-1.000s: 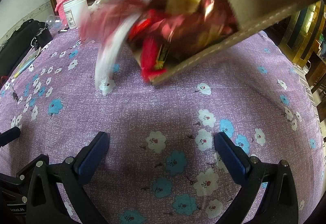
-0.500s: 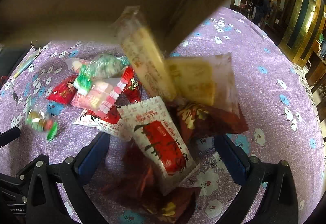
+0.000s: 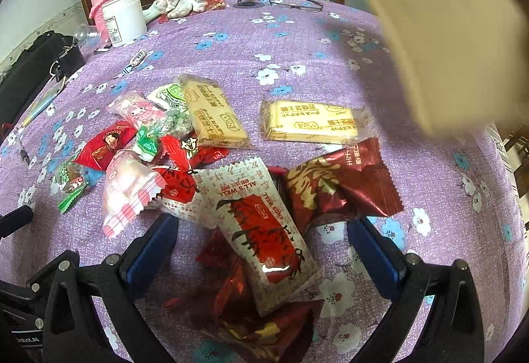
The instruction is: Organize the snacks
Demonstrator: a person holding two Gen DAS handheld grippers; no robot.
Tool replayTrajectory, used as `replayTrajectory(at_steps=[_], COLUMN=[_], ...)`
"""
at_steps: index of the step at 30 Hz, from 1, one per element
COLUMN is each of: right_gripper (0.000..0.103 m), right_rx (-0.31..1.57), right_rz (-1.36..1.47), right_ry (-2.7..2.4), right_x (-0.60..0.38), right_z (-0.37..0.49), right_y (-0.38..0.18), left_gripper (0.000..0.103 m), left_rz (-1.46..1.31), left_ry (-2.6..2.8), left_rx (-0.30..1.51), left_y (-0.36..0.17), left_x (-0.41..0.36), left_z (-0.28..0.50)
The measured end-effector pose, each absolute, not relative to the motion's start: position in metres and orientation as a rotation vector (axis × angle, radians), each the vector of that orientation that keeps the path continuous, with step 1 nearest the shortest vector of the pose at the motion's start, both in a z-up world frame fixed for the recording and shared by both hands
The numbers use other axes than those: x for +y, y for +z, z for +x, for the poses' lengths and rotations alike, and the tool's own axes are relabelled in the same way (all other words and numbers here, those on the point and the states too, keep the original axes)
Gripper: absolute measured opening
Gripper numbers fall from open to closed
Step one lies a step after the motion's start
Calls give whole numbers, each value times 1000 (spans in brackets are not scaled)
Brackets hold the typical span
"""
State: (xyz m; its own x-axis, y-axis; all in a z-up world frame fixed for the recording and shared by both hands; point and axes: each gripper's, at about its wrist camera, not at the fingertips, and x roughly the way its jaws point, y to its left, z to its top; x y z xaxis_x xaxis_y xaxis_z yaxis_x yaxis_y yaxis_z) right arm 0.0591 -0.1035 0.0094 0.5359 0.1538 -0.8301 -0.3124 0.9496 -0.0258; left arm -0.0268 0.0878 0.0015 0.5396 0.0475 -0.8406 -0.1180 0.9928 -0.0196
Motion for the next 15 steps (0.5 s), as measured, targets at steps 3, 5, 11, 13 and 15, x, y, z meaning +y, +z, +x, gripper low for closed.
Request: replayTrajectory(at_steps=[3, 5, 11, 13, 15], right_gripper=[102, 102, 102, 102, 102], right_rx=[967, 967, 967, 967, 967], right_rz=[-179, -179, -181, -182, -182], right_ry=[279, 279, 279, 279, 279], right_x=[-104, -103, -103, -101, -102], right_z=[59, 59, 59, 59, 59], right_y=[10, 9, 9, 10, 10], left_gripper=[102, 102, 102, 102, 102], left_rz=[-77, -77, -78, -77, -77], left_ry=[98, 99, 98, 98, 98], left_rx=[996, 997, 997, 997, 997], left_y=[2, 2, 2, 2, 2], left_x=[88, 88, 88, 88, 88], left_z=[-27, -27, -27, -27, -27])
